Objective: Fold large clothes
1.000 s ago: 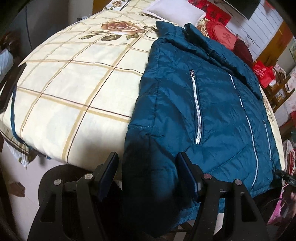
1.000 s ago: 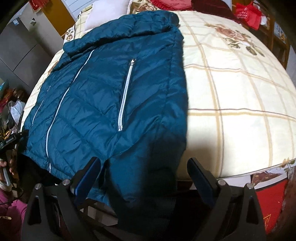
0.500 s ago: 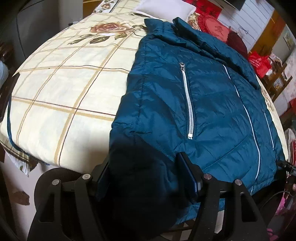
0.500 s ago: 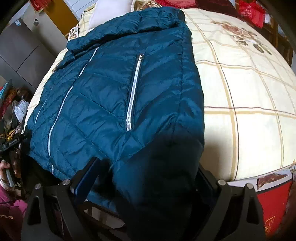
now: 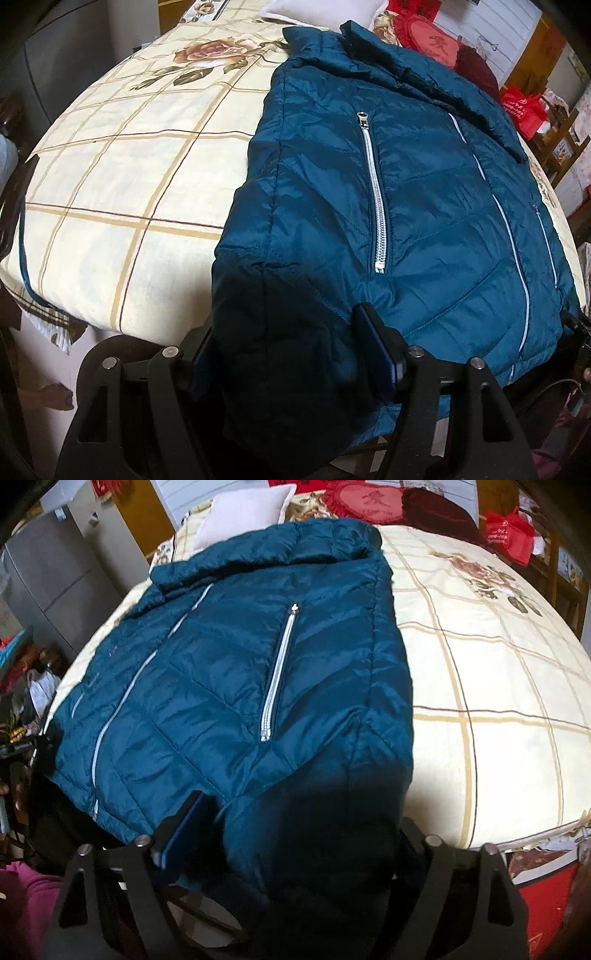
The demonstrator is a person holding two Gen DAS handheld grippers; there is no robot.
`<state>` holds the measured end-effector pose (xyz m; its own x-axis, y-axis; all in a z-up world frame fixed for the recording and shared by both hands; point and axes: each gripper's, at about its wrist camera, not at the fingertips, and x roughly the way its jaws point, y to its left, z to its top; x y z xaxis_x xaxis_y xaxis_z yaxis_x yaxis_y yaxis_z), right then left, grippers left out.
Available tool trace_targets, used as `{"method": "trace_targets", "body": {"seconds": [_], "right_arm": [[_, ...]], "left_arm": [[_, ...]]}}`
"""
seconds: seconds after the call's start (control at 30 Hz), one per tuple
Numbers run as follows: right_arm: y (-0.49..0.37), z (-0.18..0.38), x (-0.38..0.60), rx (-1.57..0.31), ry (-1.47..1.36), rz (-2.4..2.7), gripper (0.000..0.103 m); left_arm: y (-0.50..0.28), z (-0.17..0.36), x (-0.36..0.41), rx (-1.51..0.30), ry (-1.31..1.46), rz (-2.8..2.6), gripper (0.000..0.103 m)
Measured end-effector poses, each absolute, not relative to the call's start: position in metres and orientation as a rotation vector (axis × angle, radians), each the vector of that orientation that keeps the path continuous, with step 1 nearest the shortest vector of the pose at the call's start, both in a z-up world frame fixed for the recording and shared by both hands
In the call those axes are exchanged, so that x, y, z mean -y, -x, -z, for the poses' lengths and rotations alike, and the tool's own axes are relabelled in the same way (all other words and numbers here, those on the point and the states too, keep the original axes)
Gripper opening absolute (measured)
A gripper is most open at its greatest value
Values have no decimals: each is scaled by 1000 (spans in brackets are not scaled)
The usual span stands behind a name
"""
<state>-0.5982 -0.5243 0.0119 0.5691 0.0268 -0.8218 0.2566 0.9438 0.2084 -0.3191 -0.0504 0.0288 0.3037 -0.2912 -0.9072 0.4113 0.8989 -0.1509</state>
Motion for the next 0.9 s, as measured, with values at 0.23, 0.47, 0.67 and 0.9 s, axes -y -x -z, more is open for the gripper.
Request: {"method": "trace_targets", "body": {"seconds": [0.23,0.47,0.67,0.9], "right_arm": [[604,-13,533,-944,-364,105,82],[606,-12,530,-939,-373,110,83],[603,-12,528,-955,-367,96,83],[597,-14,519,-983,-316,68,55]], "left_arm": [[322,-28,54,-1159,-137,453,102],[322,-28,54,-1160,-139,459,103],[324,-27,54,-1142,-138,463,103],[325,-27,56,-1134,-143,448,103]]}}
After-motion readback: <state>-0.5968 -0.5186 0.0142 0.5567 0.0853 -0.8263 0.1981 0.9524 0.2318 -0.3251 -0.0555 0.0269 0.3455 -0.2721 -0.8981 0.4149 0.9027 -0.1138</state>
